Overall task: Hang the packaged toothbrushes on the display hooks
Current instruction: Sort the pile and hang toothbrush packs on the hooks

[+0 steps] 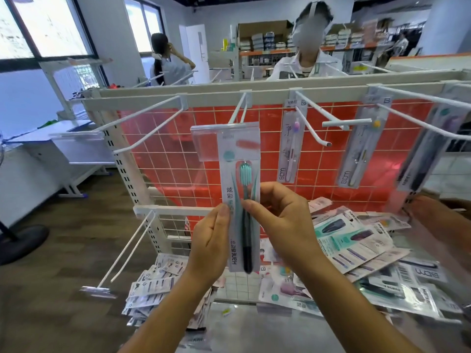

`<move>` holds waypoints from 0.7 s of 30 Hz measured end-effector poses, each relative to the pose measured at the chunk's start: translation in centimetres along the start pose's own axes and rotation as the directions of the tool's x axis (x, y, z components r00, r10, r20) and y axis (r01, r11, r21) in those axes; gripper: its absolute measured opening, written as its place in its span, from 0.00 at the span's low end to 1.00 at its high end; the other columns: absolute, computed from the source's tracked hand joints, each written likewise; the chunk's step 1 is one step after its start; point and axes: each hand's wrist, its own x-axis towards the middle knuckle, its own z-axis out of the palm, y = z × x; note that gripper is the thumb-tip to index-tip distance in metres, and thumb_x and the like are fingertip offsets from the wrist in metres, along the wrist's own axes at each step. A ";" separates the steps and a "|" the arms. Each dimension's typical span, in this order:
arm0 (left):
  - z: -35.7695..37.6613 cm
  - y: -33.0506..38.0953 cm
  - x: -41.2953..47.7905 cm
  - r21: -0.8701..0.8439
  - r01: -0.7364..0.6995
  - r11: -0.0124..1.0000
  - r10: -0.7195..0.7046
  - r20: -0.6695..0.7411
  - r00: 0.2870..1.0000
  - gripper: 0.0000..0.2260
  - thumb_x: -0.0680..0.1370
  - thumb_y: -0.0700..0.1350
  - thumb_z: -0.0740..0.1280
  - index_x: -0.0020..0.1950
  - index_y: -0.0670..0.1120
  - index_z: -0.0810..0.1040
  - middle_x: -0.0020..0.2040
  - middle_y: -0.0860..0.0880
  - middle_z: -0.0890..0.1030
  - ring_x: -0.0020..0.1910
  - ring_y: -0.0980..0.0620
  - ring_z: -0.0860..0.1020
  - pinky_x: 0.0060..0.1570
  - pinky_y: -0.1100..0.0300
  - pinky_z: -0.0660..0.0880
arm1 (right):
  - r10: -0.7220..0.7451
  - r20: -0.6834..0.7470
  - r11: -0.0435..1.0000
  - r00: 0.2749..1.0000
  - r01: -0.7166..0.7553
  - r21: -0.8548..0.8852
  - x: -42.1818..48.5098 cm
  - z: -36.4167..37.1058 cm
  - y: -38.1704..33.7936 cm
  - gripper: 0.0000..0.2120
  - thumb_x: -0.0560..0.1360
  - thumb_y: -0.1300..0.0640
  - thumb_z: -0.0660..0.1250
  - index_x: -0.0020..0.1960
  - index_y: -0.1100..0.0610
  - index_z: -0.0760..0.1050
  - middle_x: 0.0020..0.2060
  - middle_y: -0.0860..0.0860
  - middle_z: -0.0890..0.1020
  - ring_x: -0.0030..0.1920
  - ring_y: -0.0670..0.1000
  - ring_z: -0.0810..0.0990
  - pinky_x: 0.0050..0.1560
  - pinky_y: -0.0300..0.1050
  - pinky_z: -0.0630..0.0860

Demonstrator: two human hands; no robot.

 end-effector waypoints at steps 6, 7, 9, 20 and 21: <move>-1.0 -0.4 0.2 0.016 -0.003 1.000 0.003 -0.036 0.999 0.24 0.76 0.63 0.54 0.50 0.45 0.80 0.42 0.37 0.80 0.43 0.35 0.79 0.44 0.37 0.77 | -0.028 -0.026 0.999 0.999 0.028 -0.020 0.6 0.5 0.3 0.03 0.75 0.59 0.69 0.48 0.53 0.80 0.42 0.50 0.84 0.44 0.51 0.84 0.46 0.51 0.83; -1.1 -0.4 0.3 0.019 -0.004 1.000 0.005 -0.044 0.999 0.24 0.76 0.63 0.54 0.50 0.45 0.80 0.42 0.37 0.80 0.43 0.35 0.79 0.44 0.37 0.77 | -0.029 -0.023 0.999 0.999 0.029 -0.025 0.6 0.6 0.4 0.03 0.75 0.59 0.69 0.48 0.53 0.80 0.41 0.49 0.84 0.44 0.51 0.84 0.46 0.51 0.83; -1.3 -0.7 0.4 0.018 0.002 1.000 -0.001 -0.051 0.999 0.23 0.78 0.61 0.55 0.49 0.45 0.80 0.41 0.37 0.80 0.43 0.35 0.79 0.44 0.38 0.78 | -0.028 -0.010 0.999 1.000 0.028 -0.028 0.6 0.8 0.6 0.03 0.75 0.58 0.69 0.48 0.53 0.80 0.41 0.48 0.84 0.44 0.51 0.84 0.46 0.51 0.83; -3.3 -2.2 2.2 0.190 0.076 0.979 -0.070 -0.042 0.997 0.15 0.84 0.51 0.55 0.47 0.49 0.80 0.43 0.51 0.84 0.45 0.56 0.82 0.50 0.54 0.80 | 0.027 -0.083 0.993 0.996 -0.036 -0.109 3.1 1.5 2.7 0.04 0.76 0.57 0.68 0.49 0.57 0.79 0.43 0.50 0.84 0.45 0.49 0.84 0.46 0.48 0.83; -3.5 -2.2 2.3 0.248 0.089 0.965 -0.083 -0.034 0.996 0.14 0.84 0.49 0.56 0.47 0.50 0.79 0.43 0.52 0.84 0.45 0.56 0.82 0.50 0.53 0.80 | 0.028 -0.090 0.991 0.996 -0.039 -0.126 3.5 1.4 3.0 0.05 0.76 0.57 0.68 0.49 0.58 0.79 0.43 0.50 0.84 0.45 0.48 0.84 0.46 0.47 0.83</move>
